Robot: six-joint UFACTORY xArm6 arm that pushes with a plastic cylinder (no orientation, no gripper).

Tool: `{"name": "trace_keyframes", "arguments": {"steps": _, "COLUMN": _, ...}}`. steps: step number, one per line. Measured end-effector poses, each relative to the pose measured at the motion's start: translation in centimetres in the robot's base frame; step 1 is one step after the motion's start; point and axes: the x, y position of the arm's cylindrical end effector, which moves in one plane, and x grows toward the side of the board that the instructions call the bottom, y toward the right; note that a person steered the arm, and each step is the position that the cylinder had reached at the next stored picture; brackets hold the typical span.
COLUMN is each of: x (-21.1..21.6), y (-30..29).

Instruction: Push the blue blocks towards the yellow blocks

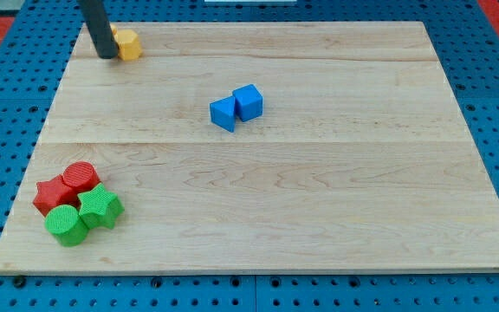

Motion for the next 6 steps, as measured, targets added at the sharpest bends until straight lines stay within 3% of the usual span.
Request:
{"name": "trace_keyframes", "arguments": {"steps": 1, "x": 3.2, "y": -1.0}}
{"name": "trace_keyframes", "arguments": {"steps": 2, "x": 6.6, "y": 9.6}}
{"name": "trace_keyframes", "arguments": {"steps": 4, "x": 9.2, "y": 32.7}}
{"name": "trace_keyframes", "arguments": {"steps": 5, "x": 13.4, "y": 32.1}}
{"name": "trace_keyframes", "arguments": {"steps": 6, "x": 12.7, "y": 28.2}}
